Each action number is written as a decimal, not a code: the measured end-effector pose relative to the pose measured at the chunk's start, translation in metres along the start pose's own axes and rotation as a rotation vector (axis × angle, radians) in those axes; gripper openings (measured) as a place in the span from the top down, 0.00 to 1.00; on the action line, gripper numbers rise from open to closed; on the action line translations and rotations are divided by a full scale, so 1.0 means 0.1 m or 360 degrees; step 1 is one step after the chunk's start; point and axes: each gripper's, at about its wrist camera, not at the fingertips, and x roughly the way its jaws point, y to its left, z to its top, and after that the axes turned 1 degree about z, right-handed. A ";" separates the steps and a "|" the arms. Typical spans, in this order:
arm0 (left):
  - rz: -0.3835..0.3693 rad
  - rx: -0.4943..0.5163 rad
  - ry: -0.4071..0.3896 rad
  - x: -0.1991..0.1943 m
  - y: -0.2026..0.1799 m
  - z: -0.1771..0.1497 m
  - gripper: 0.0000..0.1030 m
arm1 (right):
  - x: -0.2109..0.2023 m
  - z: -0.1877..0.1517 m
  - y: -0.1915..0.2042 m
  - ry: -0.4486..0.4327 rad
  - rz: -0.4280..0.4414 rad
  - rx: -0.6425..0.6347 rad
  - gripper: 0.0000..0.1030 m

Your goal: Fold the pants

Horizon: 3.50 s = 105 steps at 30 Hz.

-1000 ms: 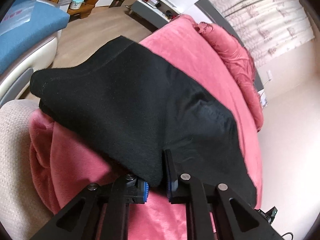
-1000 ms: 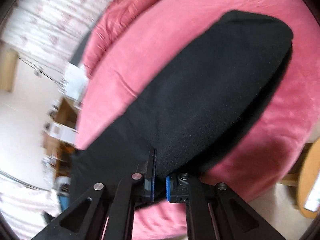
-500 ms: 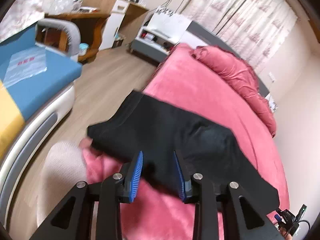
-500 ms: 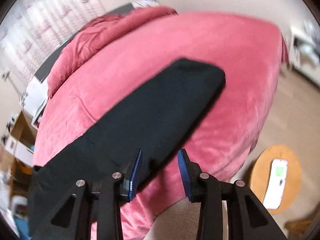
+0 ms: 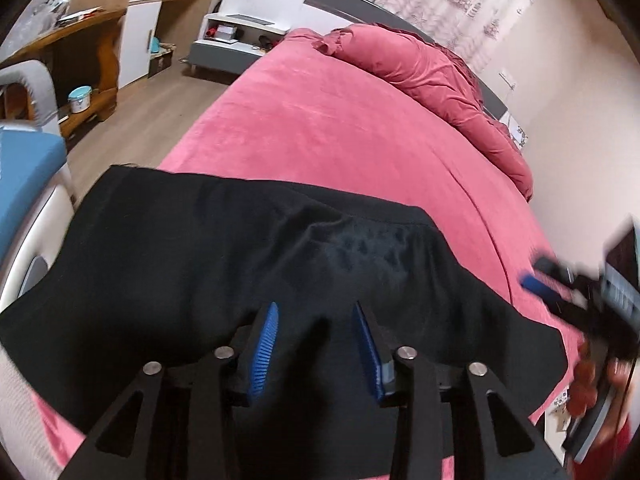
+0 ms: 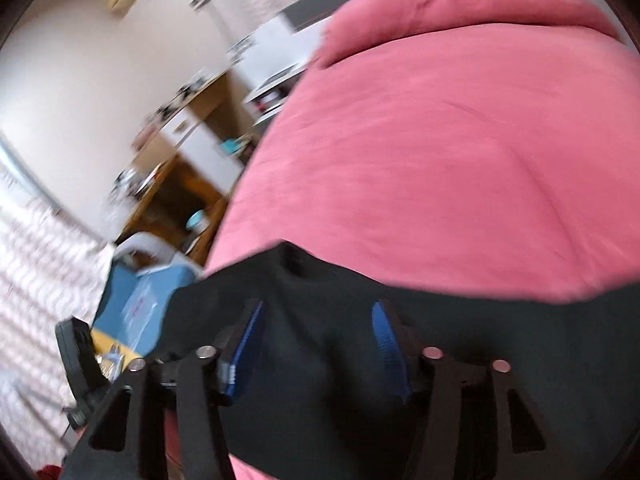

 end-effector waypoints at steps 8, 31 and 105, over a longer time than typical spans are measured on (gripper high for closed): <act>0.0021 -0.0032 0.0025 0.13 0.11 0.06 0.53 | 1.11 0.49 0.01 0.0359 0.0057 0.0096 0.39; 0.0158 0.0138 -0.0052 0.61 0.21 0.24 0.46 | 1.60 0.49 -0.41 0.0370 0.0117 0.0176 0.91; 0.0114 0.0463 0.0095 0.61 -1.13 -0.40 0.39 | -3.02 -2.47 -3.44 -0.1057 -0.0424 0.1392 0.43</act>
